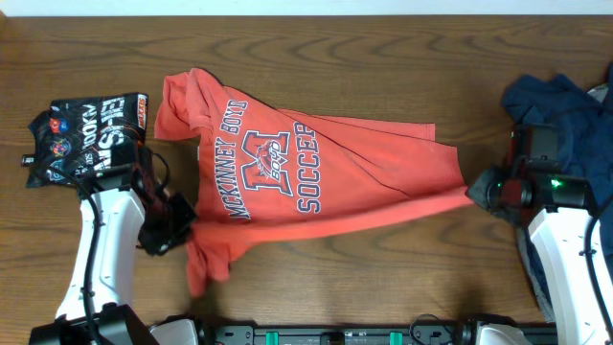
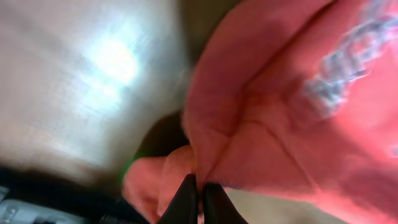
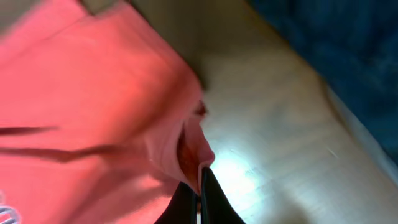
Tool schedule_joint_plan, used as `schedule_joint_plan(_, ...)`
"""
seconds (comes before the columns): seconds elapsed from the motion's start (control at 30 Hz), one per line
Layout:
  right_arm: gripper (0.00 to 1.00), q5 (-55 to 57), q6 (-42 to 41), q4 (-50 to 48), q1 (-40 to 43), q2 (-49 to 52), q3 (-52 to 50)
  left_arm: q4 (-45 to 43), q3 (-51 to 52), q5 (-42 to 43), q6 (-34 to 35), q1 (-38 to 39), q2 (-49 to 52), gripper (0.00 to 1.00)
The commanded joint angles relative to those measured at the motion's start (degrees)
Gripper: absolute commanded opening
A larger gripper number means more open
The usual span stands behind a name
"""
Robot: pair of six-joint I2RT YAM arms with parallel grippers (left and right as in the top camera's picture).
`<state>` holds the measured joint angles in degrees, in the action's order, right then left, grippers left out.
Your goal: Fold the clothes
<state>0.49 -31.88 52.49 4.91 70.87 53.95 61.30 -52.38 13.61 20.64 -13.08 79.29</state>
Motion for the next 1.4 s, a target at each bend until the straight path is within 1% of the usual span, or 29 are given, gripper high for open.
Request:
schedule_joint_plan(0.0,0.01,-5.53,6.97,-6.21,0.66,0.57,0.70,-4.52,-3.82,6.84,-2.05,0.28,-0.33,0.06)
schedule_joint_plan(0.1,0.01,-8.48,11.08,-14.51,0.66,1.68,1.25,-13.33,-5.81,10.45,-2.21,2.29,-0.31,0.06)
schedule_joint_plan(0.17,0.01,-9.40,12.48,-19.17,0.66,3.43,3.06,-20.39,-7.82,10.43,-3.41,4.79,-0.31,0.06)
schedule_joint_plan(0.23,0.01,-9.35,12.79,-21.79,0.72,5.75,6.08,-26.29,-10.36,10.10,-5.18,7.26,-0.11,0.06)
schedule_joint_plan(0.3,0.01,-9.42,13.94,-23.47,0.70,9.25,11.23,-30.56,-14.40,6.88,-5.64,9.60,0.90,0.06)
schedule_joint_plan(0.37,0.01,-9.68,15.02,-23.23,0.70,13.33,17.99,-31.19,-20.76,2.71,-5.77,11.28,3.41,0.06)
schedule_joint_plan(0.4,0.01,-9.77,15.52,-22.77,0.70,15.32,21.49,-31.19,-24.74,2.16,-6.58,11.85,5.38,0.06)
schedule_joint_plan(0.6,0.01,-9.38,16.59,-18.56,0.79,28.92,48.00,-32.87,-48.70,2.16,-8.61,11.80,19.91,0.06)
schedule_joint_plan(0.63,0.01,-8.02,16.72,-18.12,0.85,31.02,52.83,-34.14,-53.68,2.19,-8.85,11.50,22.88,0.06)
schedule_joint_plan(0.77,0.01,-0.76,15.58,-15.76,1.92,35.08,66.27,-36.35,-70.16,2.14,-8.55,9.79,30.16,0.06)
schedule_joint_plan(0.87,0.01,3.87,15.61,-15.85,3.32,35.17,72.89,-38.23,-80.81,1.86,-4.28,7.45,32.85,0.06)
schedule_joint_plan(0.93,0.01,5.70,15.61,-14.88,4.42,35.15,76.30,-40.13,-84.26,2.05,-1.22,5.64,32.98,0.06)
schedule_joint_plan(1.0,0.01,6.86,15.45,-12.98,5.38,35.15,78.75,-40.61,-86.14,4.04,0.50,4.02,32.57,0.06)
schedule_joint_plan(1.07,0.01,6.80,15.39,-10.73,5.99,35.15,79.71,-38.84,-86.66,7.96,0.72,2.89,32.06,0.06)
schedule_joint_plan(1.13,0.01,6.82,15.41,-6.64,6.05,35.17,79.69,-33.55,-86.66,10.73,0.66,2.49,31.67,0.06)
schedule_joint_plan(1.2,0.01,6.84,15.45,-1.18,5.77,35.23,78.86,-25.35,-86.64,13.03,0.61,2.54,31.65,0.06)
schedule_joint_plan(1.27,0.01,6.84,15.43,5.29,5.51,35.23,77.29,-14.36,-86.55,15.37,-0.09,3.10,31.87,0.06)
schedule_joint_plan(1.33,0.01,7.37,15.41,11.96,5.29,35.26,75.54,-3.41,-86.36,15.76,-2.78,3.78,31.95,0.06)
schedule_joint_plan(1.37,0.01,8.09,15.41,15.12,5.27,35.26,74.23,2.32,-85.74,15.74,-5.42,4.17,31.95,0.06)
